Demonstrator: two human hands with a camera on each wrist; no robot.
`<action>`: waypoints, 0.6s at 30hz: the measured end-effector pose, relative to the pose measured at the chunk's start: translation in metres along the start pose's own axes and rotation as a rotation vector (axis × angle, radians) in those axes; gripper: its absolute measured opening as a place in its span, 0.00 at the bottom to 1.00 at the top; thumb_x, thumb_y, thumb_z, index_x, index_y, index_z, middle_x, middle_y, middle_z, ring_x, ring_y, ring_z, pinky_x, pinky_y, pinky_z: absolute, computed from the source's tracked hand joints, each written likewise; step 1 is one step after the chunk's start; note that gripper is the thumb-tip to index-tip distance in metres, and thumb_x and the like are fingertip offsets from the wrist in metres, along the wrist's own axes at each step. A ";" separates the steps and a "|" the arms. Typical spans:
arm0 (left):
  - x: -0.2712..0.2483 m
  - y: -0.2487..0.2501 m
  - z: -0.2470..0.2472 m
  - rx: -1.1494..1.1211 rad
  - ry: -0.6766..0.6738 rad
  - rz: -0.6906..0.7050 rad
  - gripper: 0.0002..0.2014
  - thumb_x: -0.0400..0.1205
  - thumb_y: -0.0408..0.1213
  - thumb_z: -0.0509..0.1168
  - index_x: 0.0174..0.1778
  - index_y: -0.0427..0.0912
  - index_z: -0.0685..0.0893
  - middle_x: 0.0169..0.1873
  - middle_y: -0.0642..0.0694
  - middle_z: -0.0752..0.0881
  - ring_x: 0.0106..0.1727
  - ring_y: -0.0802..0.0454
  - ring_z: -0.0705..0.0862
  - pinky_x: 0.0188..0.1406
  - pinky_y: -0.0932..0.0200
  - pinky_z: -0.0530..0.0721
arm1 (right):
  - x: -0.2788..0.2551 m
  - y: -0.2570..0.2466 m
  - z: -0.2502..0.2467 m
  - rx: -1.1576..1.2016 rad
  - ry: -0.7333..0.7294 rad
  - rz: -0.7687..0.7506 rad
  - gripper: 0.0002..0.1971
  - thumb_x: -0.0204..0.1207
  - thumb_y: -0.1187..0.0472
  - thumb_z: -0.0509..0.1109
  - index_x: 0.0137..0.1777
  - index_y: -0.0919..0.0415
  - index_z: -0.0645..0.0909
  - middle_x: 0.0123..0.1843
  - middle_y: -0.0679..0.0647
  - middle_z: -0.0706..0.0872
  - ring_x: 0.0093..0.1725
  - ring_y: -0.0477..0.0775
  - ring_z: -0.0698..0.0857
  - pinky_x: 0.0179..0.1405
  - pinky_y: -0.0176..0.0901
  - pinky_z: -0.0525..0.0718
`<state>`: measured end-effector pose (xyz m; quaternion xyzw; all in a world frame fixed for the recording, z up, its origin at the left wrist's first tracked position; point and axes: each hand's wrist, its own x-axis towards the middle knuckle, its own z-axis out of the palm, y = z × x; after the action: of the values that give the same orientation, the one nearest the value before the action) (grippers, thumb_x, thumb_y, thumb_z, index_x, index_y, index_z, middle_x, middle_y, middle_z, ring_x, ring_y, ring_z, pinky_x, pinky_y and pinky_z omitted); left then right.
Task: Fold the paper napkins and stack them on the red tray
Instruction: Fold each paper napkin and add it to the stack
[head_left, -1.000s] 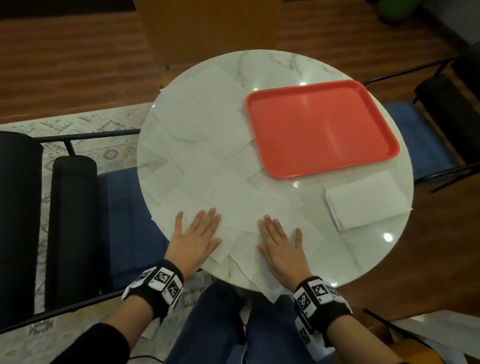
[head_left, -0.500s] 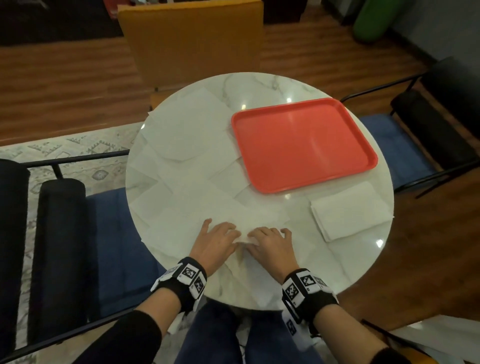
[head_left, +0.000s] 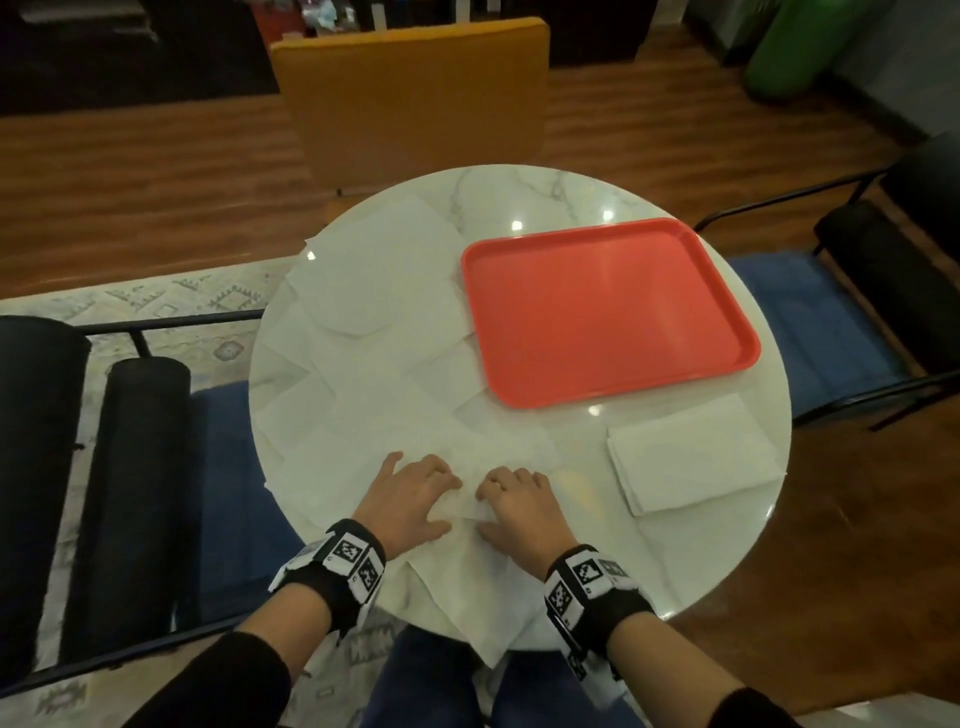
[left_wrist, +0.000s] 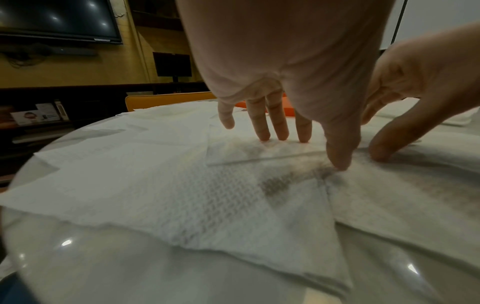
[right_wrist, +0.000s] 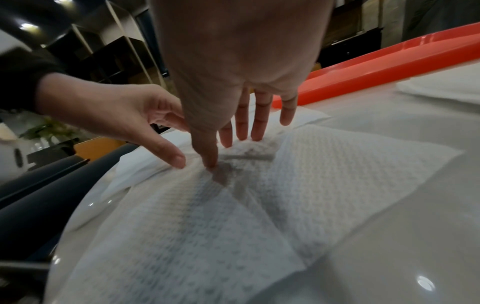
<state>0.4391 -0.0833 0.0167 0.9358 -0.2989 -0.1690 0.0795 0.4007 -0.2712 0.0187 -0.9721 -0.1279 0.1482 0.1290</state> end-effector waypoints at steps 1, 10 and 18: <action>-0.001 0.001 0.002 0.006 0.014 0.000 0.27 0.72 0.52 0.70 0.67 0.52 0.78 0.64 0.51 0.78 0.61 0.52 0.82 0.74 0.41 0.60 | 0.000 0.000 0.000 -0.011 -0.003 -0.014 0.17 0.76 0.56 0.66 0.63 0.60 0.80 0.65 0.56 0.80 0.62 0.62 0.78 0.64 0.55 0.70; -0.005 0.018 -0.024 -0.042 0.128 -0.054 0.19 0.84 0.51 0.50 0.58 0.51 0.84 0.52 0.53 0.87 0.53 0.52 0.86 0.71 0.48 0.65 | -0.001 0.005 -0.029 0.258 0.144 0.109 0.09 0.79 0.54 0.61 0.52 0.55 0.81 0.50 0.48 0.87 0.49 0.52 0.85 0.60 0.50 0.71; 0.019 0.053 -0.101 -0.713 0.197 -0.135 0.08 0.79 0.52 0.66 0.47 0.57 0.88 0.43 0.63 0.89 0.47 0.67 0.84 0.49 0.66 0.79 | -0.041 0.081 -0.094 1.182 0.301 0.354 0.06 0.73 0.62 0.74 0.45 0.66 0.86 0.44 0.61 0.91 0.43 0.50 0.86 0.47 0.54 0.84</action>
<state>0.4620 -0.1324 0.1189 0.8788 -0.1496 -0.1762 0.4174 0.4098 -0.3783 0.0930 -0.7533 0.1578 0.0747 0.6341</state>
